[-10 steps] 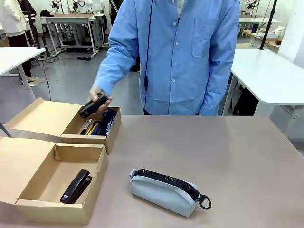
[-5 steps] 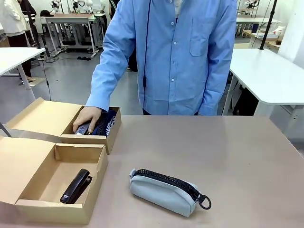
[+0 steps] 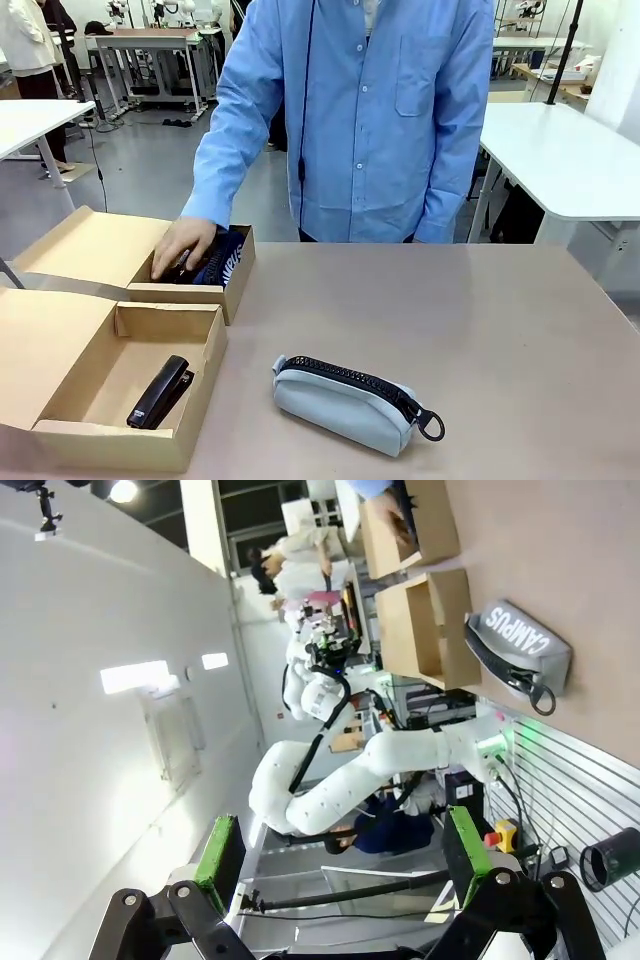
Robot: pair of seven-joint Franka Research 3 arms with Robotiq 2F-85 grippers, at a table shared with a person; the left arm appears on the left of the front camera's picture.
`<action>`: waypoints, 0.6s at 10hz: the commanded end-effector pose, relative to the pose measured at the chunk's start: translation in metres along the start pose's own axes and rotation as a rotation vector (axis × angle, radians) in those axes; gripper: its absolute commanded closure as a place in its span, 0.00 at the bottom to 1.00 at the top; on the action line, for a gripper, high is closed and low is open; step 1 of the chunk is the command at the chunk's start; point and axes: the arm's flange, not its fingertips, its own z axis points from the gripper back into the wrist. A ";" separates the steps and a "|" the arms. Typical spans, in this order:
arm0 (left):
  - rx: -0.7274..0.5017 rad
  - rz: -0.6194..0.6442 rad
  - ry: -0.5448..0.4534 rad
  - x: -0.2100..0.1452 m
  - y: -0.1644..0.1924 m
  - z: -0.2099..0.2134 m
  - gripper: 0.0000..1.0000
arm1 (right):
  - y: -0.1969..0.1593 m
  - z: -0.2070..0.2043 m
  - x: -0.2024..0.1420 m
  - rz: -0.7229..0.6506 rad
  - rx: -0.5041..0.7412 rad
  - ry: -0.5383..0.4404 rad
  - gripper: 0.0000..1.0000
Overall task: Place items inside the box.
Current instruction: Pick up a Pencil pouch or Stapler and place it inside the Mailer Box closest to the robot.
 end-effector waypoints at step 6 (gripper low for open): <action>-0.025 -0.020 -0.012 -0.001 -0.001 -0.001 0.00 | 0.040 -0.131 -0.013 0.239 -0.325 0.351 0.00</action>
